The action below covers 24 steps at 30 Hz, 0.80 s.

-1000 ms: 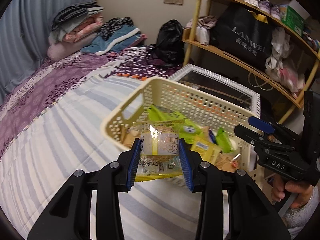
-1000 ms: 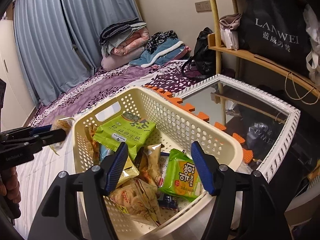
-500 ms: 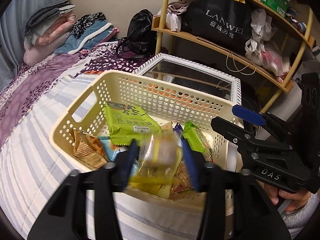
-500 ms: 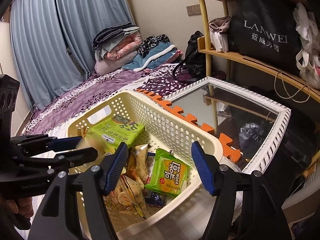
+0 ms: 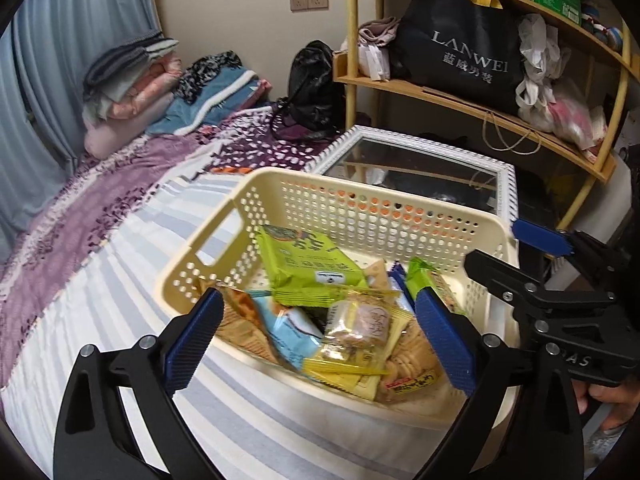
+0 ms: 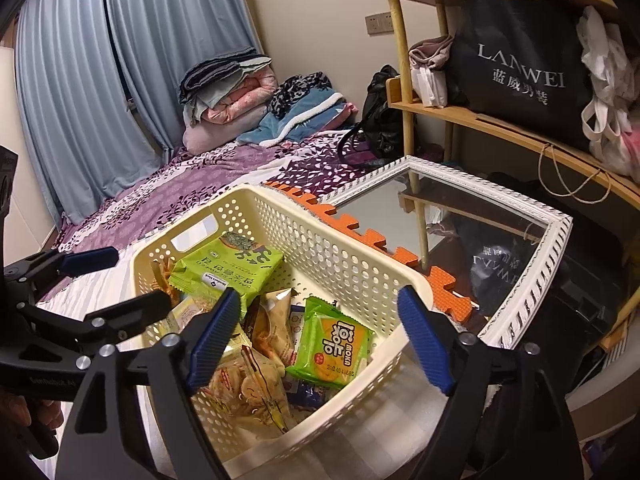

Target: Organize snacks

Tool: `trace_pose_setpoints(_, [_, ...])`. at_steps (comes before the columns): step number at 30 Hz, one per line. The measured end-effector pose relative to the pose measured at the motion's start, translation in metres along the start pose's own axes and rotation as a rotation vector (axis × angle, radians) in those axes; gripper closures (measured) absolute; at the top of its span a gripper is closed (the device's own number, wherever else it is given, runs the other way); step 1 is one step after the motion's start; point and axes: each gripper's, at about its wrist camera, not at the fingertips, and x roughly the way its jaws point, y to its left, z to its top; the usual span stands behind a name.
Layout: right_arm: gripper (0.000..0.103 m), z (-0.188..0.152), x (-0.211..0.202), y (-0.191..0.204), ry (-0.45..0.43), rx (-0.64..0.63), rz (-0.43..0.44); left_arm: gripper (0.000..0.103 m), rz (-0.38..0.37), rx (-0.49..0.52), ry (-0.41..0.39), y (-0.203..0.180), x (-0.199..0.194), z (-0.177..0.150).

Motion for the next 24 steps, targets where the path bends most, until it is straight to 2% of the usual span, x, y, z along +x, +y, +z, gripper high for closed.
trace_pose_setpoints(12, [0.007, -0.008, -0.013, 0.012, 0.019, -0.047, -0.038, 0.003, 0.113, -0.005, -0.02, 0.011, -0.016, -0.006])
trace_pose_setpoints(24, [0.005, -0.012, -0.03, 0.036, 0.027, -0.127, -0.107, 0.003, 0.185, -0.028, -0.063, 0.029, -0.042, -0.017])
